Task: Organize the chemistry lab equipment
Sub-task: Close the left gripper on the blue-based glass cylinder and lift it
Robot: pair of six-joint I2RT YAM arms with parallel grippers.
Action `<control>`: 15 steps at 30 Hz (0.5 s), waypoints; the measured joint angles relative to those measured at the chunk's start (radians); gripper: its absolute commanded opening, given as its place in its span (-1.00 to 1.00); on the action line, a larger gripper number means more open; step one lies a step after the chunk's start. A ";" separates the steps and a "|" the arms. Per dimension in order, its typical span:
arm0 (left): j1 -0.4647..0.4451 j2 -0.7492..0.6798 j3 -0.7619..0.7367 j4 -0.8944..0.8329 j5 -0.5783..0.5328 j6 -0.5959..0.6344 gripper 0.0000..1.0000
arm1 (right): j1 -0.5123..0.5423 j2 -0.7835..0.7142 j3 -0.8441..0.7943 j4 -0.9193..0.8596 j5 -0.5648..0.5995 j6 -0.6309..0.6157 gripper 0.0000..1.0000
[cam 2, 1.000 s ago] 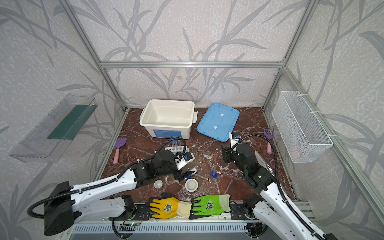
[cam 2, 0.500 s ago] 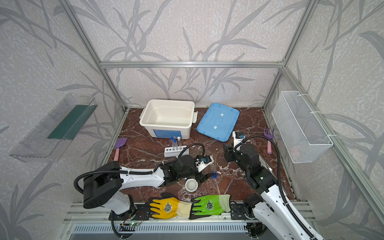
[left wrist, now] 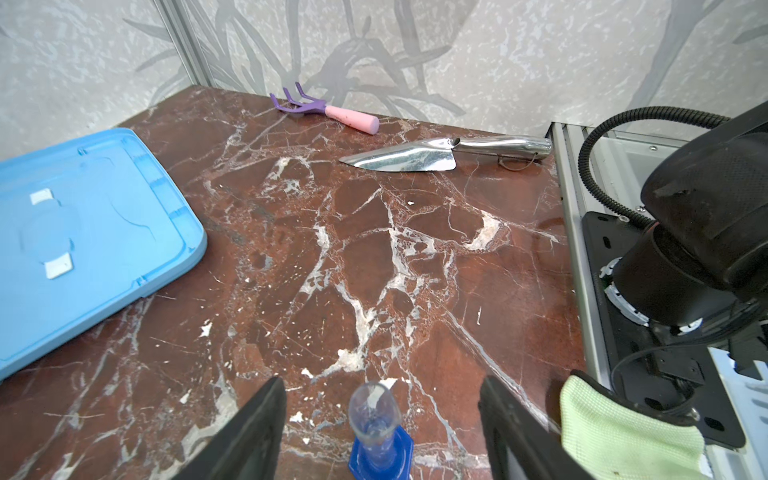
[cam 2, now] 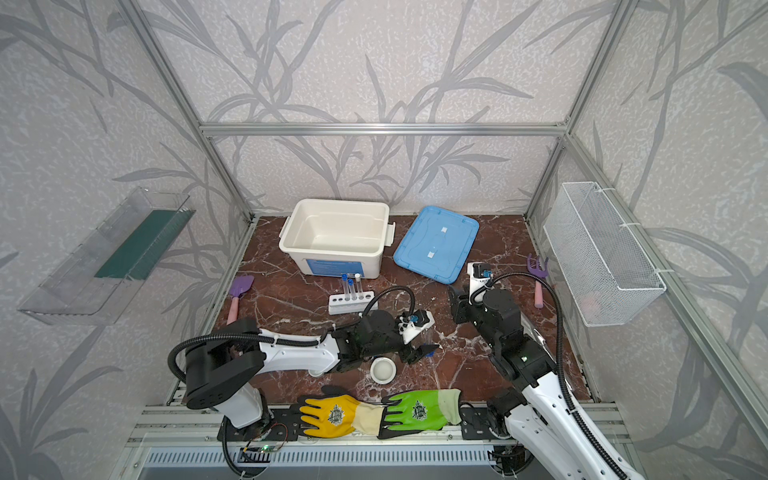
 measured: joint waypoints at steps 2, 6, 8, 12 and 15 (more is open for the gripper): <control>0.000 0.013 0.000 0.006 0.004 -0.002 0.33 | -0.001 0.000 -0.003 0.002 -0.002 0.000 -0.16; 0.000 0.034 0.000 0.021 0.006 -0.002 0.19 | -0.003 0.001 -0.003 0.005 -0.004 0.000 -0.19; 0.000 0.042 0.000 0.030 0.007 -0.003 0.15 | -0.003 0.001 -0.003 0.005 -0.004 0.000 -0.20; 0.000 0.053 0.000 0.049 0.008 -0.003 0.06 | -0.004 0.001 -0.008 0.011 -0.004 0.000 -0.23; 0.000 0.058 0.000 0.061 0.008 -0.005 0.00 | -0.004 0.001 -0.016 0.014 -0.004 0.000 -0.25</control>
